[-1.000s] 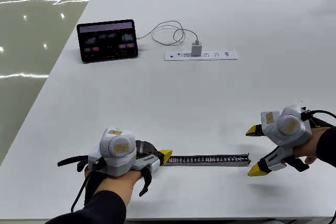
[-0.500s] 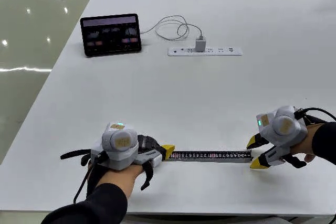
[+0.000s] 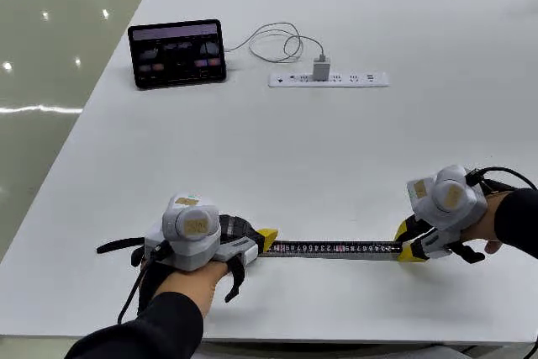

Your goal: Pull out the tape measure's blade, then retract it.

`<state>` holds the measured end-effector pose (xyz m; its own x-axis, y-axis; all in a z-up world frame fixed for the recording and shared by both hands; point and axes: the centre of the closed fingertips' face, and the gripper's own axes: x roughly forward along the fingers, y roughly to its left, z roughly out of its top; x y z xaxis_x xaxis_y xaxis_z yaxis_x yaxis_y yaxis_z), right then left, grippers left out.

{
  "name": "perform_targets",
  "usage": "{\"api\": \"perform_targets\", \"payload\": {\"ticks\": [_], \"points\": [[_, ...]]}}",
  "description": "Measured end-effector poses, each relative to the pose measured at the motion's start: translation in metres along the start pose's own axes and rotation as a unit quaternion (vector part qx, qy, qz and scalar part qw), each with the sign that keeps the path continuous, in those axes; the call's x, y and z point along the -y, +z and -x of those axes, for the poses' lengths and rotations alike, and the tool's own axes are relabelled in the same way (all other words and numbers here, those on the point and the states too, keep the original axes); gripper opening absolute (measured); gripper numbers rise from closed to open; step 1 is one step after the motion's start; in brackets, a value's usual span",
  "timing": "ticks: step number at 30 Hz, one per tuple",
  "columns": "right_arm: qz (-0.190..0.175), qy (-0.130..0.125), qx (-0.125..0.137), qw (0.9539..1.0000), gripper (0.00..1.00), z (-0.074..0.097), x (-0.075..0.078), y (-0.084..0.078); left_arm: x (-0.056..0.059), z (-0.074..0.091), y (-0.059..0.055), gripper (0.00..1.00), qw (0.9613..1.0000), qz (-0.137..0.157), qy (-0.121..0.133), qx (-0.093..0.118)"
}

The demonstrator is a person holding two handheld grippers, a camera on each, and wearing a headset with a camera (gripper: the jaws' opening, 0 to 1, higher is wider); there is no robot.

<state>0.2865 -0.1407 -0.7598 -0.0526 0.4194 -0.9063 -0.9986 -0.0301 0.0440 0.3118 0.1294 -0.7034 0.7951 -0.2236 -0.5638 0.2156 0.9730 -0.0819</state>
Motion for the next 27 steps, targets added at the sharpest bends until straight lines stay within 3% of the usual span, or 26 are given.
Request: {"api": "perform_targets", "payload": {"ticks": [7, 9, 11, 13, 19, 27], "points": [[0.004, -0.008, -0.01, 0.9999, 0.11, 0.0, 0.0, 0.0, -0.002, -0.002, -0.003, 0.91, 0.9999, 0.014, 0.003, -0.006], [-0.007, -0.009, -0.014, 0.9998, 0.11, 0.0, 0.001, -0.001, -0.003, -0.002, -0.004, 0.89, 0.9997, 0.023, 0.005, -0.01], [-0.025, -0.005, -0.004, 0.9997, 0.11, 0.0, 0.002, -0.001, -0.004, -0.002, -0.013, 0.84, 0.9989, 0.034, 0.005, -0.031], [-0.04, -0.002, 0.002, 0.9992, 0.11, 0.001, 0.003, -0.001, -0.003, -0.001, -0.013, 0.79, 0.9983, 0.049, 0.001, -0.033], [-0.037, -0.007, -0.012, 0.9992, 0.11, -0.001, 0.001, 0.0, 0.0, -0.001, -0.017, 0.64, 0.9974, 0.056, -0.005, -0.046], [-0.028, -0.014, -0.028, 0.9991, 0.11, -0.001, 0.002, -0.001, 0.001, -0.002, -0.021, 0.6, 0.9974, 0.048, -0.004, -0.053]]}}
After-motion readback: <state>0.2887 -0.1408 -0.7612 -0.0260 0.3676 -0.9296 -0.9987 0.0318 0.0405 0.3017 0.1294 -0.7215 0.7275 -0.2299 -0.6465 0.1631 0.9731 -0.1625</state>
